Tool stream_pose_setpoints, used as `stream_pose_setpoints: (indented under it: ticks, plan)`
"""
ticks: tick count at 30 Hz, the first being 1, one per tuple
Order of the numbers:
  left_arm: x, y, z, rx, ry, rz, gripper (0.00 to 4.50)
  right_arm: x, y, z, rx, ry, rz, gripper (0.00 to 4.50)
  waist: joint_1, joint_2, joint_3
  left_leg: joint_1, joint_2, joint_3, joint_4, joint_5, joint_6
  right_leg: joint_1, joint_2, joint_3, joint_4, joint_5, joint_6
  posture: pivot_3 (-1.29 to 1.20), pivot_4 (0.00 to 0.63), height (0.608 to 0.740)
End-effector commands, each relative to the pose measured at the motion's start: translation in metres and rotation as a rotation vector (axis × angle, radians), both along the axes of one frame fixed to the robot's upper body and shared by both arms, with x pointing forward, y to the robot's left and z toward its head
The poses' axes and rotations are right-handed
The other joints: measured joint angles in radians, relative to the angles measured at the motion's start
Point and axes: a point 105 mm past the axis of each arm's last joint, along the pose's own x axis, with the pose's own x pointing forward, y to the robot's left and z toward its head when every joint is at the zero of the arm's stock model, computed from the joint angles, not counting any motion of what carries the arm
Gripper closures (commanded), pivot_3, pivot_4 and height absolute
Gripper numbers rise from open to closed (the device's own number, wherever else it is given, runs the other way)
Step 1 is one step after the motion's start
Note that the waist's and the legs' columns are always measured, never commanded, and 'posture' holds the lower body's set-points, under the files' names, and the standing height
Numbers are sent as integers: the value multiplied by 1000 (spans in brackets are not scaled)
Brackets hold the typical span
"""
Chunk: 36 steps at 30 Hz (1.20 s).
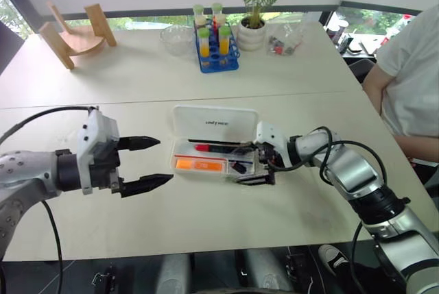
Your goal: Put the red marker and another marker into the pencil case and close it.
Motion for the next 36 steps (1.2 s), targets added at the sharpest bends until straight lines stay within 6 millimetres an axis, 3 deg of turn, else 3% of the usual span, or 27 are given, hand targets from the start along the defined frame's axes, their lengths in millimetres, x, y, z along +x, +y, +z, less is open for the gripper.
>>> stream_pose_setpoints:
  ticks: [1, 8, 13, 17, 22, 23, 29, 32, 36]
  plan:
    - [13, 12, 6, 17, -25, 63, 0, 2, 0, 46, 87, -91, 3, 61, 0, 0, 0, 0, 0, 0, 0, 0, 0, 0, 0, 0, 0, 0, 0, 0, 150, 740]
    - [61, 53, 23, -47, -41, 198, 0, -10, -25, 97, 176, -131, -43, 61, 7, 0, 0, 0, -1, 0, 0, 0, 0, 0, 0, -1, 0, 0, 0, 0, 150, 740]
    - [103, 65, 15, -8, -83, 211, 0, -10, -36, 108, 182, -183, -111, 61, 6, 0, 0, 0, -1, 0, 0, 0, 0, 0, 0, -1, 0, 0, 0, 0, 150, 740]
    - [144, 55, -1, 7, -92, 181, 1367, -15, -42, 113, 199, -206, -159, 0, 21, 0, 0, -1, -1, 0, 0, 0, 0, -1, 0, -1, 1, 0, 0, 0, 150, 740]
    - [182, 39, -12, 23, -143, 210, 3995, -18, -46, 116, 206, -221, -202, 0, 26, 0, 0, -3, -2, 0, 1, 0, 0, -2, 0, -1, 1, 0, 0, 0, 150, 740]
    - [186, 35, -13, 23, -149, 208, 4447, -19, -46, 117, 207, -222, -206, 0, 26, 0, 0, -3, -2, 0, 1, 0, 1, -3, 0, -1, 1, 0, 0, 0, 150, 740]
    - [191, -8, -11, -89, -117, 51, 4447, -25, -52, 119, 205, -223, -243, 0, 26, 0, 0, -5, -2, 0, 2, -1, 2, -4, 0, -2, 1, 0, 0, 0, 150, 740]
    - [181, -22, -9, -128, -70, -73, 4447, -26, -54, 118, 197, -222, -258, 0, 24, 0, 0, -6, -2, 0, 2, -1, 2, -4, 0, -2, 1, 0, 0, 0, 150, 740]
    - [156, -25, -17, -104, 39, -267, 4447, -27, -57, 118, 193, -222, -274, 0, 17, 0, 0, -5, -2, 0, 2, -1, 2, -4, 1, -2, 1, 0, 0, 0, 150, 740]
